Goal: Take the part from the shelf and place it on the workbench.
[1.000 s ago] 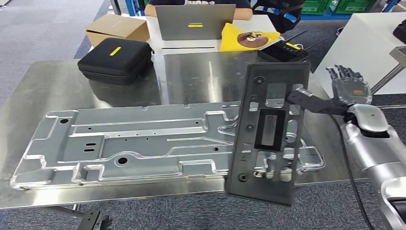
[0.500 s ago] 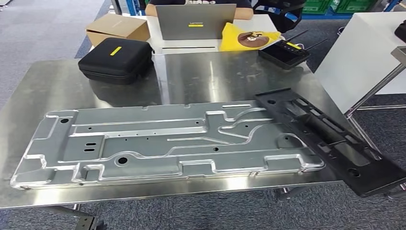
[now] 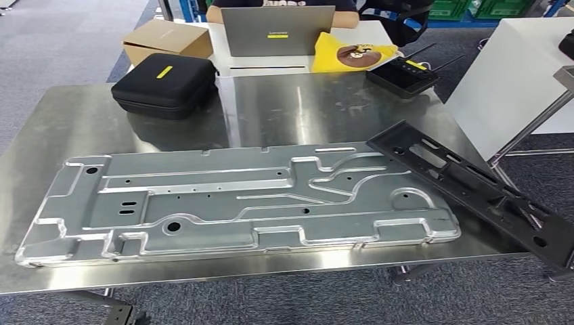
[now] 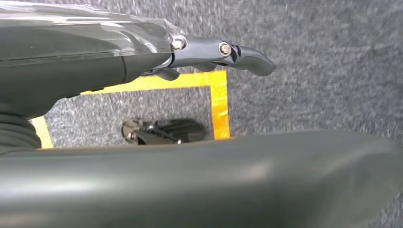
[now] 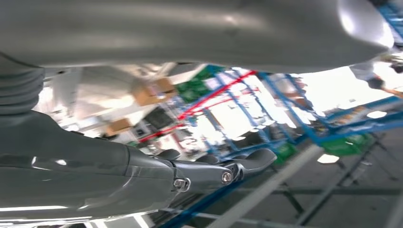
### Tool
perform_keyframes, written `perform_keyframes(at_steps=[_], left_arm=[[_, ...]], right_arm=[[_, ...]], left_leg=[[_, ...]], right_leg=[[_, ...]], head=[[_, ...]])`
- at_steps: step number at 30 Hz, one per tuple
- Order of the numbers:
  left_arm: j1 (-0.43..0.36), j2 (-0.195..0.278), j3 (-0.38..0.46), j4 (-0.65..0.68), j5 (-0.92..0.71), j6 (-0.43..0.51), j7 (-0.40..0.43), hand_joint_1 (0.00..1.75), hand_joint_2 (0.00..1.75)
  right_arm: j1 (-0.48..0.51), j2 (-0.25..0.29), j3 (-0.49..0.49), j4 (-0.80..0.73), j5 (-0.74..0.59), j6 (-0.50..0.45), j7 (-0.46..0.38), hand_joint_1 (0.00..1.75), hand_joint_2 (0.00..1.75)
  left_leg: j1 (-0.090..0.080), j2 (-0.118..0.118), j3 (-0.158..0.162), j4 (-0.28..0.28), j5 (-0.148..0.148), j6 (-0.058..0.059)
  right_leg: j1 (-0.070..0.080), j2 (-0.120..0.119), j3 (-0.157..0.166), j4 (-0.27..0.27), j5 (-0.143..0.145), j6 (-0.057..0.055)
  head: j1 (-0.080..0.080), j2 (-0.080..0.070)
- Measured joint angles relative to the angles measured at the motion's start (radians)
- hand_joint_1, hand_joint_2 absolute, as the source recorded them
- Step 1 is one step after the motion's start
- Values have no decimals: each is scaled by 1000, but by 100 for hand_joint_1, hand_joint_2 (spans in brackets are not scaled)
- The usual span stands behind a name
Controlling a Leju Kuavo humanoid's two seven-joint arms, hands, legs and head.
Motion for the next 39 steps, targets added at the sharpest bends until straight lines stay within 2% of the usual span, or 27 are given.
perform_keyframes(at_steps=[6,12,17,21,30,34,36,38,39], left_arm=[[6,0,0,0,1,13,-64,0,0],[20,0,2,0,9,2,-98,0,0],[25,0,15,0,33,-34,-124,0,0],[30,0,27,0,41,-41,-132,0,0],[37,1,51,0,55,-25,-138,0,0],[39,4,57,0,56,-20,-136,0,0],[40,6,59,0,54,-19,-135,0,0],[40,8,59,0,52,-15,-135,0,0],[40,8,60,0,51,-12,-135,0,0]], right_arm=[[211,17,-149,-218,-91,-88,-64,0,0],[422,56,-344,-462,-162,-92,-112,0,0],[539,94,-438,-619,-194,-92,-148,0,0],[635,150,-483,-734,-206,-105,-206,0,0],[849,327,-532,-937,-193,-142,-331,0,0],[895,388,-538,-972,-179,-142,-357,0,0],[914,416,-539,-987,-177,-142,-366,0,0],[929,438,-541,-1000,-174,-142,-373,0,0],[934,447,-543,-1005,-173,-141,-376,0,0]], left_leg=[[0,-2,-1,0,0,0],[0,-2,-1,-1,-1,0],[0,-2,0,-1,-1,0],[1,-2,0,-1,-1,0],[0,-2,0,1,-3,2],[-4,-2,1,3,-6,8],[-7,-2,2,2,-5,13],[-6,1,9,-13,6,24],[-3,3,16,-26,13,31]], right_leg=[[0,-3,0,0,-1,1],[0,-3,0,0,-2,2],[0,-3,0,0,-2,2],[0,-3,1,0,-2,2],[-2,-2,1,-2,-3,3],[-6,-2,3,-4,-2,5],[-9,-1,4,-7,0,11],[-9,0,9,-12,1,19],[-8,1,8,-3,-10,21]], head=[[0,0],[0,0],[0,0],[0,0],[0,0],[0,0],[0,0],[0,0],[0,0]])
